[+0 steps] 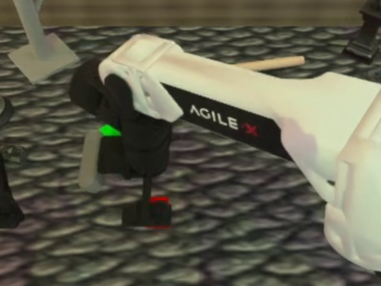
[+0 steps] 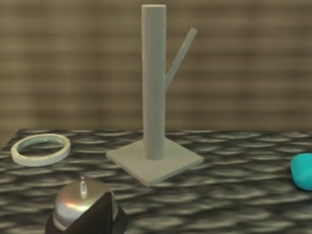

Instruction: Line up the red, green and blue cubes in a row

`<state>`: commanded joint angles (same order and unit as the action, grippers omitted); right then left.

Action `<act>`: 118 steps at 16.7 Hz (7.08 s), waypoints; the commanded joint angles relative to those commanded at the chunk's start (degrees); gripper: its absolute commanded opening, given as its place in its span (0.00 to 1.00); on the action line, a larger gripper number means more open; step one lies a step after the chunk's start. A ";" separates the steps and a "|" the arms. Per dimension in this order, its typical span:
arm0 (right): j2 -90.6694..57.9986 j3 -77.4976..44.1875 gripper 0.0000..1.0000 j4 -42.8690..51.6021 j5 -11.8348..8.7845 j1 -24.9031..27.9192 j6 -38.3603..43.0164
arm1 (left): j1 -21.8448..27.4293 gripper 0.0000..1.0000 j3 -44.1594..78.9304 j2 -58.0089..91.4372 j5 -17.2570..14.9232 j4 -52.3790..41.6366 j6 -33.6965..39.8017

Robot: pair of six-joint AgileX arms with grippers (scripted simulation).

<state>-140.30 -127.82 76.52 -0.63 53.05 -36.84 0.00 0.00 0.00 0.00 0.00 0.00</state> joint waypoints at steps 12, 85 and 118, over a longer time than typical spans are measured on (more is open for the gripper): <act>9.14 4.15 1.00 -2.86 -0.70 -3.93 1.97 | 1.32 1.00 8.34 8.35 0.00 -5.55 -2.08; 140.30 127.82 1.00 -76.52 0.63 -52.48 36.84 | 15.70 0.00 108.55 131.62 -0.58 -66.85 -25.61; 140.30 127.82 1.00 -76.52 0.63 -52.48 36.84 | 47.35 0.00 98.40 120.66 0.70 -67.59 47.05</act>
<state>0.00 0.00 0.00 0.00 0.57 0.00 47.35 98.40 120.66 0.70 -67.59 47.05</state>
